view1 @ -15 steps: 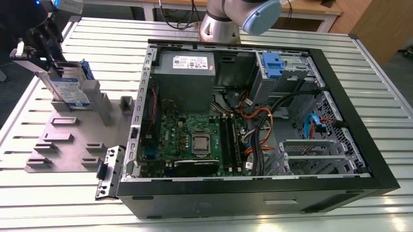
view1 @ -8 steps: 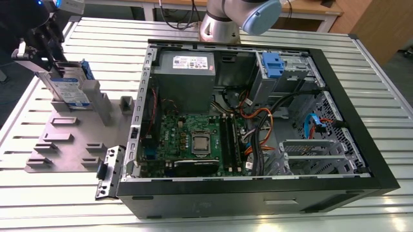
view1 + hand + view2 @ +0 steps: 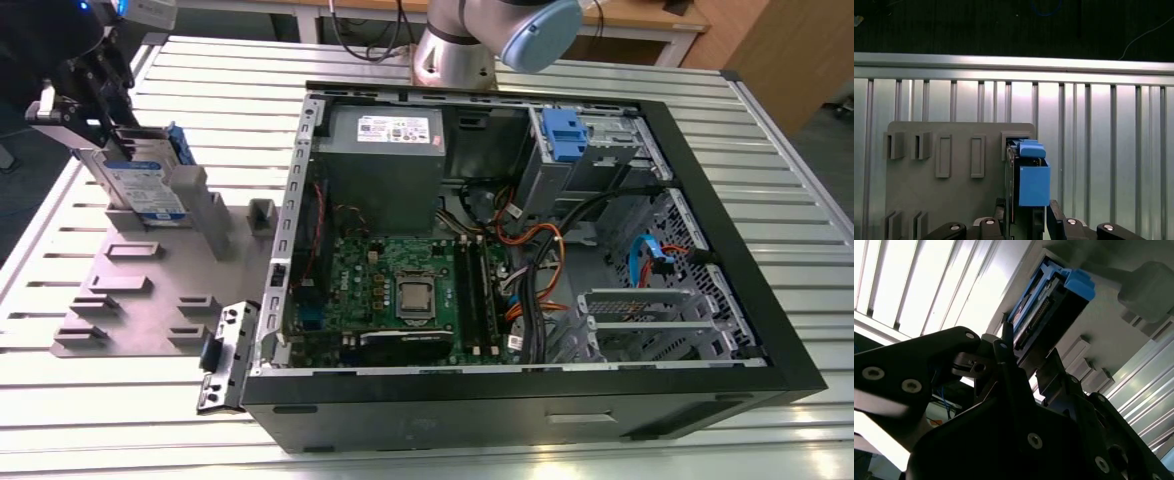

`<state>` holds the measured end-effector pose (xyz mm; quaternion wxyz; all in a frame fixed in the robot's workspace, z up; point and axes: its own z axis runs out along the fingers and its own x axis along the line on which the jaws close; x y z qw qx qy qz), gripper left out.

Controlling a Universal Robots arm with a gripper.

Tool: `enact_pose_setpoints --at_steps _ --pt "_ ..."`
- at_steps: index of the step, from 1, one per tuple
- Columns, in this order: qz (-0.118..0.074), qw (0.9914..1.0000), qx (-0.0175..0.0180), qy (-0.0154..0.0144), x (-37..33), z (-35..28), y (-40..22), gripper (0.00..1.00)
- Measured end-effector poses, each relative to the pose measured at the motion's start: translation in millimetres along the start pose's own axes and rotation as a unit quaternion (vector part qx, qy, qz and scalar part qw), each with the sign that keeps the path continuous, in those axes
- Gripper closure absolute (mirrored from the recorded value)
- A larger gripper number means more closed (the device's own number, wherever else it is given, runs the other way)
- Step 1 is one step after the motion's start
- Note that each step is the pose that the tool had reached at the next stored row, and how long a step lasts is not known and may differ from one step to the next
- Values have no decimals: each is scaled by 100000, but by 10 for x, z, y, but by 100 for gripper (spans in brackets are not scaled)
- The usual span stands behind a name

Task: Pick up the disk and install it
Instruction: 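Pick up the disk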

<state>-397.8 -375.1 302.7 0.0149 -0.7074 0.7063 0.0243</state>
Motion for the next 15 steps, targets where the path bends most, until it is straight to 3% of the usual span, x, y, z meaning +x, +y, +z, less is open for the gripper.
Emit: enact_pose_setpoints --at_steps 11,15 --pt "-1 100000 1 -8 -7 0 -13 55" --pt "-1 100000 -1 -8 -10 0 -44 55"
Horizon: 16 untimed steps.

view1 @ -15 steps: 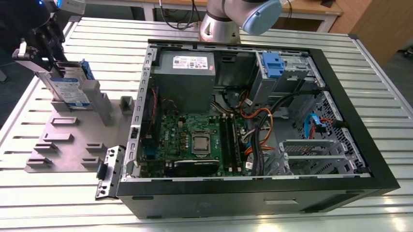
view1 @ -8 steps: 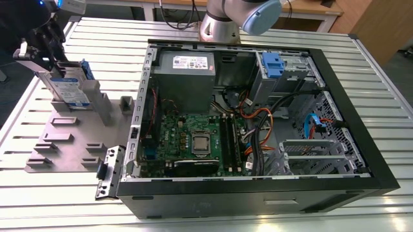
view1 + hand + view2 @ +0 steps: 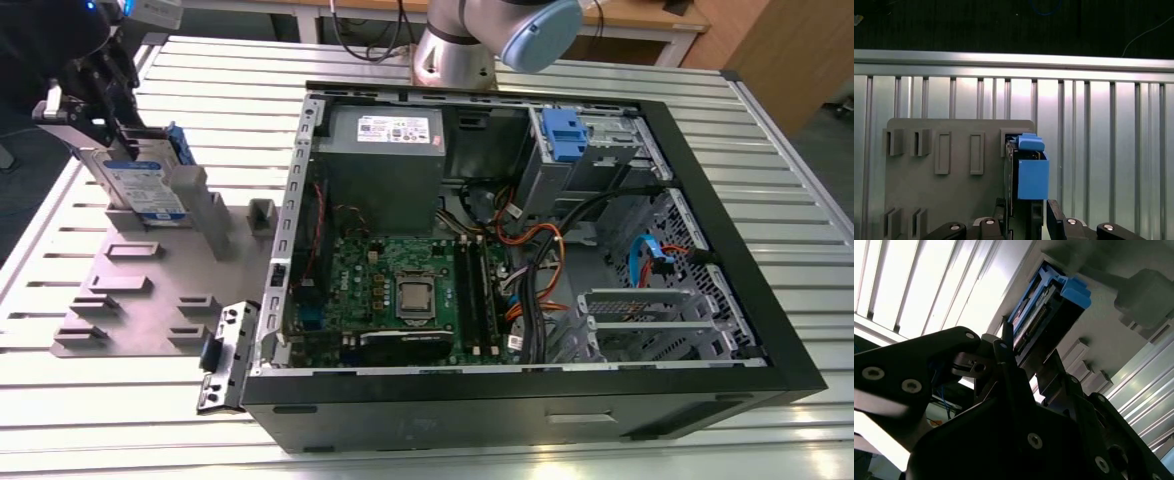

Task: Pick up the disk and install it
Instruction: 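Pick up the disk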

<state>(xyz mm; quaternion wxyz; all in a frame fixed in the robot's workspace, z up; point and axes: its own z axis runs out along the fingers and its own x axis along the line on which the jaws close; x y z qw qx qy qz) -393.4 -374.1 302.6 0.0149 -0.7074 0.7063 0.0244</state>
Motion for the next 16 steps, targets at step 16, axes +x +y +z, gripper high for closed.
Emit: enact_pose_setpoints --at_steps 16 --pt "1 100000 -1 2 0 0 -15 65"
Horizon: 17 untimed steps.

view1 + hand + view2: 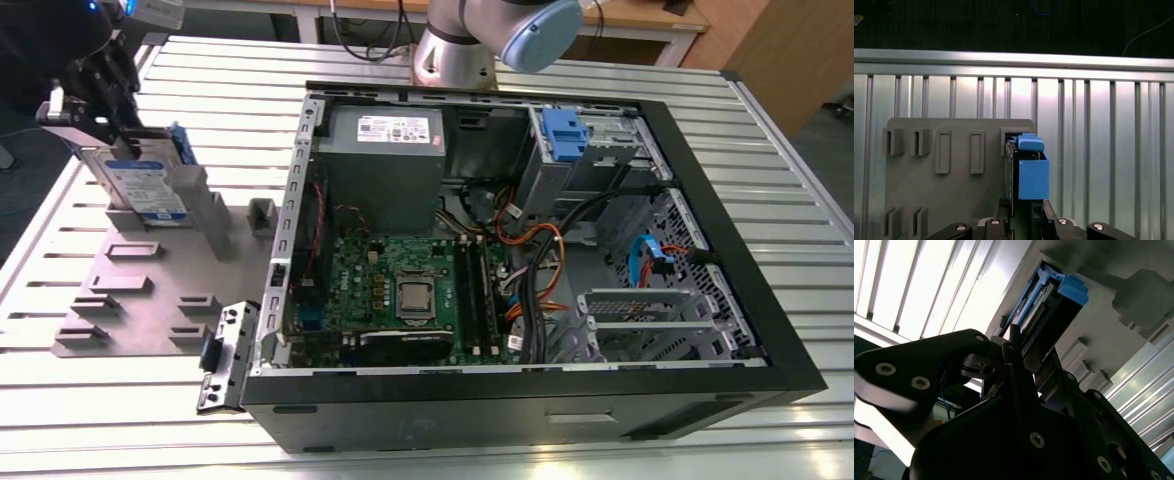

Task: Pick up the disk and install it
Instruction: 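Pick up the disk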

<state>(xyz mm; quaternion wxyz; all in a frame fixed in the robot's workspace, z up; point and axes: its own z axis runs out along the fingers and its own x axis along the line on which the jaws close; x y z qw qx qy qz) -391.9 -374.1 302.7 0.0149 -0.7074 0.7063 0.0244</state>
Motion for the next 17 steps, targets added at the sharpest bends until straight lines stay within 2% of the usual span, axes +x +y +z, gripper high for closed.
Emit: enact_pose_setpoints --at_steps 12,13,15,17 --pt "-4 100000 22 39 -1 -32 -9 65" --pt "-1 100000 9 181 -2 -33 -9 65" --pt "9 99998 4 674 -2 -31 -8 65" --pt "8 99996 -3 948 -1 -25 -9 65"
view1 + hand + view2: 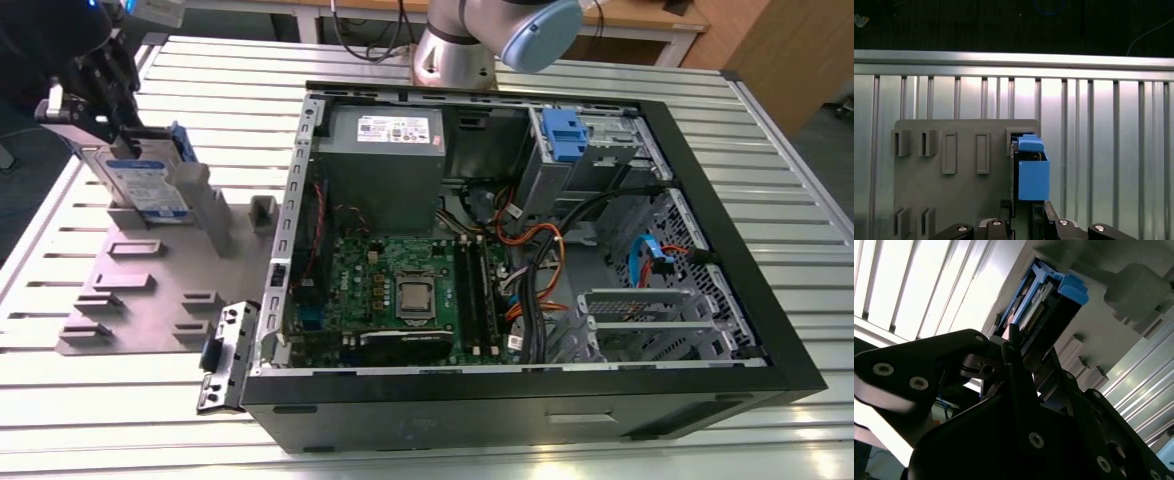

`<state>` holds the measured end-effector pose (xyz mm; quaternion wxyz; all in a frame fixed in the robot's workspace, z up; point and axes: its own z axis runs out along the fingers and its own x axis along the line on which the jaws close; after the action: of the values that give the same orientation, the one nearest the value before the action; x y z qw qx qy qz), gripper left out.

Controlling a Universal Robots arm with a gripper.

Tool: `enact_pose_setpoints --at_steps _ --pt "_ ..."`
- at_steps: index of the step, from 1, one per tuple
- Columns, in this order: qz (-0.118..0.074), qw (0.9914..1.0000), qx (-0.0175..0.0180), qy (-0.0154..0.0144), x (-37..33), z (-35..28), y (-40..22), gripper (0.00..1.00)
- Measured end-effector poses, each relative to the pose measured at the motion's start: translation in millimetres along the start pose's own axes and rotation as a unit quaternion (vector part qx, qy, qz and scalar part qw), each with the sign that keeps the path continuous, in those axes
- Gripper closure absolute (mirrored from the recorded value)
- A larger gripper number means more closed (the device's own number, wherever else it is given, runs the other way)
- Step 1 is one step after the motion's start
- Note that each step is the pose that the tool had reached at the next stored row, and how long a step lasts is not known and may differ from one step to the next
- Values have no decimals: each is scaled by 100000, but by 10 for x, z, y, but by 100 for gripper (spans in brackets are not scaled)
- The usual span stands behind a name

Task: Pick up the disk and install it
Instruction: 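Pick up the disk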

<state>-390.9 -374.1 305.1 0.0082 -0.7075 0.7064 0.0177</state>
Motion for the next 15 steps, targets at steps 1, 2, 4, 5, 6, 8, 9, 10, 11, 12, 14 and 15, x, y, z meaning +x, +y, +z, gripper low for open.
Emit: enact_pose_setpoints --at_steps 1,2,4,5,6,8,9,10,11,12,14,15 --pt "-3 100000 -1 18 0 5 0 65" --pt "2 100000 1 26 0 12 0 65" --pt "4 100000 -8 42 1 30 1 65" --pt "5 100000 12 31 1 43 0 65" --pt "4 100000 25 22 1 52 0 65" --pt "4 100000 14 29 2 55 0 65" --pt "4 100000 10 33 2 55 0 65" --pt "5 100000 15 29 2 56 0 65" --pt "3 100000 21 26 2 57 0 65" --pt "5 100000 34 18 1 58 0 65" --pt "5 100000 32 19 1 58 0 65" --pt "4 100000 30 20 2 59 0 65"
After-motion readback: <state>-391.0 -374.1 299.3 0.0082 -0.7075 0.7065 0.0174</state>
